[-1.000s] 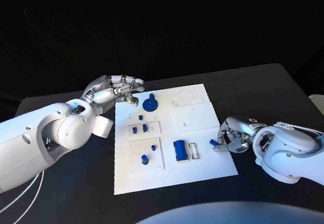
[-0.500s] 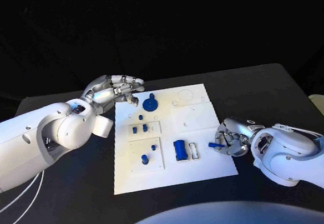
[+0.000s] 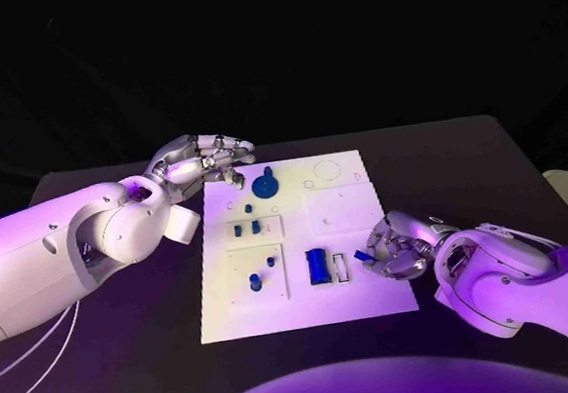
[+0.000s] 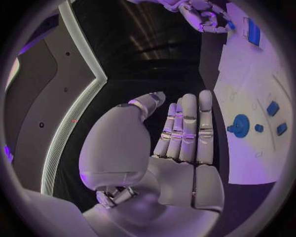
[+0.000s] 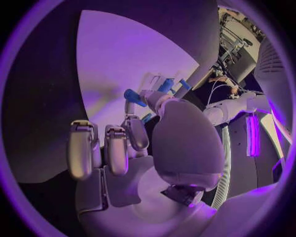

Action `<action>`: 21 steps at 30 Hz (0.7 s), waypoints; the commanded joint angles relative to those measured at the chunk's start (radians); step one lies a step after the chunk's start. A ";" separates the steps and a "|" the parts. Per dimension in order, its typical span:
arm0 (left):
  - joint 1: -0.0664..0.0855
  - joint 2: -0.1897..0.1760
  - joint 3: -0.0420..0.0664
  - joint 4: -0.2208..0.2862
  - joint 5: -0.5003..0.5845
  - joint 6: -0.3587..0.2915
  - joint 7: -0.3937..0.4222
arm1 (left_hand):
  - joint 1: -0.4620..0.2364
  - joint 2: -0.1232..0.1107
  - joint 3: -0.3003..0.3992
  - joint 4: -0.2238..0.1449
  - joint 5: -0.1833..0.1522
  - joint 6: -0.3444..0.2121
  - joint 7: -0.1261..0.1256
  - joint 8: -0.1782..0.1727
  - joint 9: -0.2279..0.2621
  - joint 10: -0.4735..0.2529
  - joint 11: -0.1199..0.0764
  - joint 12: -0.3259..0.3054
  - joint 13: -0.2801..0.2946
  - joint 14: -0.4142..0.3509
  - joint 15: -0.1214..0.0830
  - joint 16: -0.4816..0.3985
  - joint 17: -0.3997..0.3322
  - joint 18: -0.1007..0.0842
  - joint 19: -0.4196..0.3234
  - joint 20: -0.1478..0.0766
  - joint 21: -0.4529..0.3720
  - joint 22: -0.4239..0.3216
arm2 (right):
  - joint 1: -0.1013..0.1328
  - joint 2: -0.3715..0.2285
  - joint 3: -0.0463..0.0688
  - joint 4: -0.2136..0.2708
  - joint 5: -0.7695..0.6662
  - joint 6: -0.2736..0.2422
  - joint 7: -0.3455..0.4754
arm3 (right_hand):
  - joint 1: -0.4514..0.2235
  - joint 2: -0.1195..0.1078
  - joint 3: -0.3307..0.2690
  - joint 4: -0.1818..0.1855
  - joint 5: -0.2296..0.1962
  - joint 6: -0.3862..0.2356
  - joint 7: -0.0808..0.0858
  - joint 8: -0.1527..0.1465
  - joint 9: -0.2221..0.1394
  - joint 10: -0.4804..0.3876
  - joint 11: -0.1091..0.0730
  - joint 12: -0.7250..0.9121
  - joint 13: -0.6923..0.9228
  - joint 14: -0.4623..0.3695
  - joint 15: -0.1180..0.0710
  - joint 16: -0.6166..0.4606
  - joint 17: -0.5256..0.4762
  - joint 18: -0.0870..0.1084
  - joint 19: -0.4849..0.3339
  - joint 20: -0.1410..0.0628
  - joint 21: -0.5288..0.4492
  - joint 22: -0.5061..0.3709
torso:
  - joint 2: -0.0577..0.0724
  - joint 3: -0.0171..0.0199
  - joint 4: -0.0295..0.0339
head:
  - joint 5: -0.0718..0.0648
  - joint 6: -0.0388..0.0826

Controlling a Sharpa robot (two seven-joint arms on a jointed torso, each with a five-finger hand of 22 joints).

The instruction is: Assemble the parts on the task board

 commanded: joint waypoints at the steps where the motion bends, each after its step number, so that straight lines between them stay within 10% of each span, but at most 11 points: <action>1: 0.000 0.000 0.000 0.002 0.002 0.018 0.004 | 0.000 0.004 0.005 -0.003 0.005 -0.006 0.001 0.002 0.001 -0.009 0.000 0.006 -0.002 -0.007 0.002 0.007 -0.002 0.009 0.007 -0.002 -0.005 0.001 | 0.000 0.010 0.000 0.004 0.075 -0.015 0.015 | -0.023 -0.003 0.102 -0.099 0.002 0.000 -0.005 0.005 0.004 0.009 0.000 0.007 0.026 0.095 -0.004 0.001 0.213 -0.015 0.051 -0.006 0.003 0.223 | 0.002 -0.0002 0.0004 | 0.001 0.000; 21: 0.000 0.003 0.000 0.003 -0.002 0.025 0.002 | 0.001 0.004 0.005 -0.004 0.006 -0.006 0.000 0.003 0.001 -0.009 0.000 0.006 -0.002 -0.007 0.001 0.007 -0.002 0.010 0.008 -0.002 -0.006 0.001 | 0.001 0.081 0.000 -0.038 0.121 0.021 0.002 | -0.174 -0.016 0.085 -0.058 -0.061 0.029 -0.006 -0.025 -0.038 0.019 0.000 0.037 0.048 0.097 -0.004 0.004 0.220 -0.017 0.054 -0.005 0.010 0.224 | 0.002 0.0018 -0.0004 | 0.003 -0.002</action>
